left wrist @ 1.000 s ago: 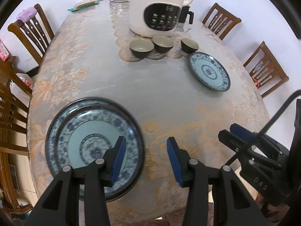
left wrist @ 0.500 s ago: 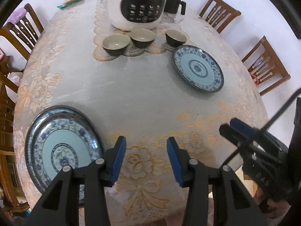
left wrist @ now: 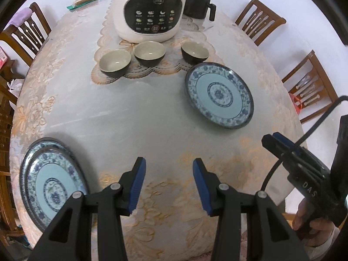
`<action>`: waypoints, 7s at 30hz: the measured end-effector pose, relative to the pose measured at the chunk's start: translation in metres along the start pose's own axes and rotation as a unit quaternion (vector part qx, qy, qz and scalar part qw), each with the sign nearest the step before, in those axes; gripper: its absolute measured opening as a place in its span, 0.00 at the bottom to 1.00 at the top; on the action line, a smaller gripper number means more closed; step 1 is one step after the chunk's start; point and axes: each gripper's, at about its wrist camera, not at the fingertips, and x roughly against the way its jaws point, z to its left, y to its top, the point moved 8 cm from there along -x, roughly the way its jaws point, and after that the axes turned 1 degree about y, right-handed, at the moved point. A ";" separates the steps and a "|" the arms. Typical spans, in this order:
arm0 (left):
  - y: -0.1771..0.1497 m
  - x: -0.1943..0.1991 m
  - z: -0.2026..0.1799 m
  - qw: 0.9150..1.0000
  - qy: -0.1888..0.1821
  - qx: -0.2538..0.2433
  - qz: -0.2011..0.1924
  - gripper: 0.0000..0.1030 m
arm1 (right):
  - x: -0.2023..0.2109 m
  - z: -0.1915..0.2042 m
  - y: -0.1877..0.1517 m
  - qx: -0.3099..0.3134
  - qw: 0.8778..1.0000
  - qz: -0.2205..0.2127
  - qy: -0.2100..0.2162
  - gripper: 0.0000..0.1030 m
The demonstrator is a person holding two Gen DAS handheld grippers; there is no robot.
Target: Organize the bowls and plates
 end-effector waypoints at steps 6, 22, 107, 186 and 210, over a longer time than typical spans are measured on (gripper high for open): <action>0.010 -0.010 -0.014 1.000 0.002 0.016 -0.003 0.45 | -0.006 -0.021 0.009 0.005 1.000 0.014 0.002 0.43; 0.052 -0.056 -0.031 0.999 0.014 0.038 0.000 0.45 | -0.040 -0.042 0.034 0.039 0.998 0.045 0.015 0.43; 0.045 -0.074 -0.030 0.999 0.034 0.018 0.022 0.40 | -0.087 -0.032 0.060 0.050 0.996 0.050 -0.056 0.27; -0.065 -0.012 0.187 0.992 0.074 0.102 0.010 0.39 | -0.097 0.267 -0.067 0.105 0.988 0.111 0.034 0.27; -0.065 -0.011 0.199 0.991 0.069 0.116 0.011 0.39 | -0.102 0.257 -0.063 0.090 0.989 0.117 0.019 0.31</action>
